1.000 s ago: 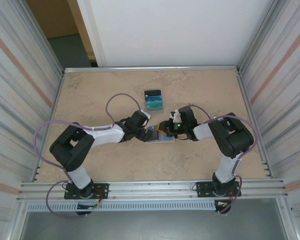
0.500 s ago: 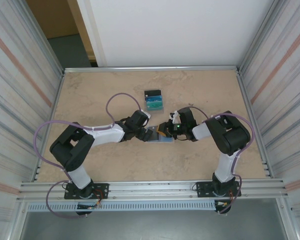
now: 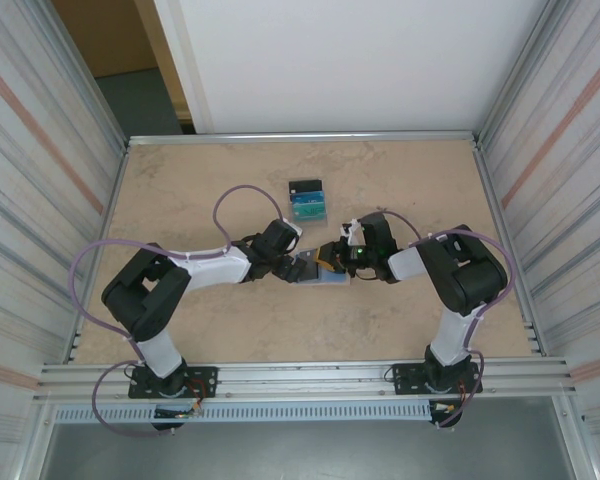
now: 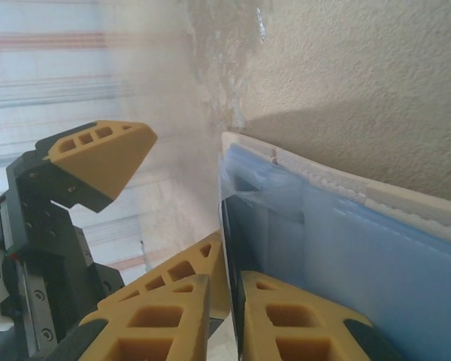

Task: Take the credit cards out of the card holder

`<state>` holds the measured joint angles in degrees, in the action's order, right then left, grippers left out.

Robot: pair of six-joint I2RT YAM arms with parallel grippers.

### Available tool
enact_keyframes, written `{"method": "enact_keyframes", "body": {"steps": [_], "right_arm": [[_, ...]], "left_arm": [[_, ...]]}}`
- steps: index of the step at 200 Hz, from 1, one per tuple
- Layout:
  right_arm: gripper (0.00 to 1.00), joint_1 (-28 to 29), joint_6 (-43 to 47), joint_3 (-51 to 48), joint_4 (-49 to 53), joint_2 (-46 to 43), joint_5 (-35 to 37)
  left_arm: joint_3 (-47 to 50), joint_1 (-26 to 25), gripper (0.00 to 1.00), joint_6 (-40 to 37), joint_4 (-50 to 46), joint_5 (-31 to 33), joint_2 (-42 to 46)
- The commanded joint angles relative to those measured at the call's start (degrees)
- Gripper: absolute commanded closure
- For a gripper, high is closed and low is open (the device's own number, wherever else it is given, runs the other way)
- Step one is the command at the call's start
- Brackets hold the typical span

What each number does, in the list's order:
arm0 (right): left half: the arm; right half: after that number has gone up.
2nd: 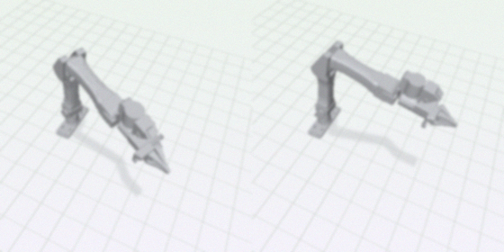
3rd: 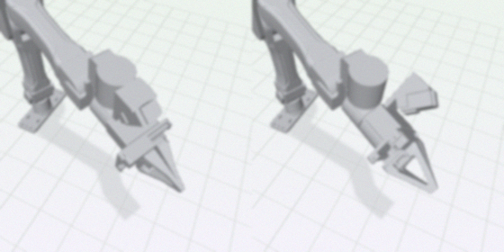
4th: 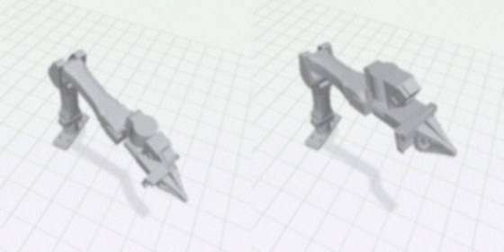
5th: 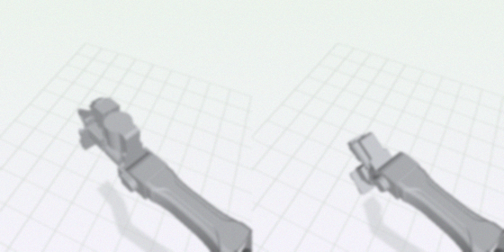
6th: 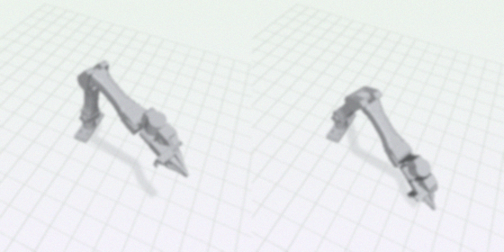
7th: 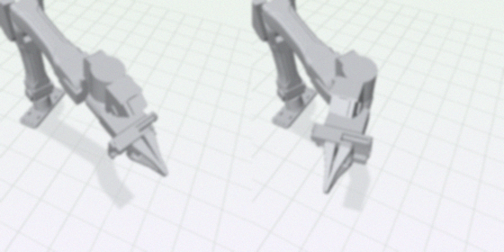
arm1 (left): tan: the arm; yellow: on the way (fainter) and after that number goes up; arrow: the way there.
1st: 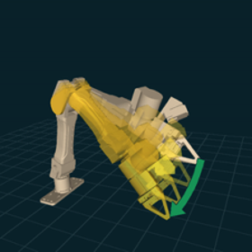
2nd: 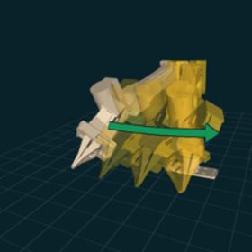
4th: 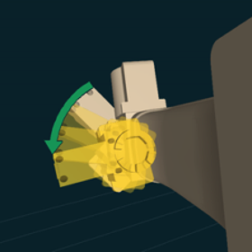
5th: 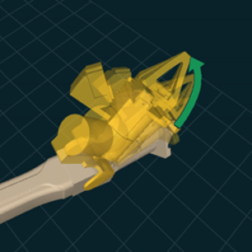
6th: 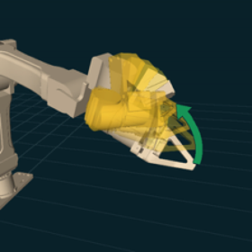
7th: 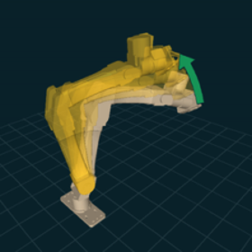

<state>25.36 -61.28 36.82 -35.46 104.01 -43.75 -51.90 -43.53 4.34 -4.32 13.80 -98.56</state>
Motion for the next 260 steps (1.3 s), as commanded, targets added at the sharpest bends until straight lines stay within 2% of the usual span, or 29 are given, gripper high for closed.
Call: {"method": "enact_keyframes", "body": {"steps": [1,79,260], "right_arm": [[0.84,-0.56,-0.38,-1.18,-1.20,-1.50,-1.30],[0.84,-1.17,-0.40,-2.01,-1.30,-2.04,-0.99],[0.91,-2.91,1.25,-3.37,0.47,-3.11,-0.96]], "left_arm": [[-0.15,-0.42,0.01,-0.12,-3.44,0.81,-1.60],[-0.13,-0.42,0.01,-0.03,-3.74,1.08,-1.84],[-0.66,-0.42,0.01,0.26,-4.34,1.05,-1.70]]}}
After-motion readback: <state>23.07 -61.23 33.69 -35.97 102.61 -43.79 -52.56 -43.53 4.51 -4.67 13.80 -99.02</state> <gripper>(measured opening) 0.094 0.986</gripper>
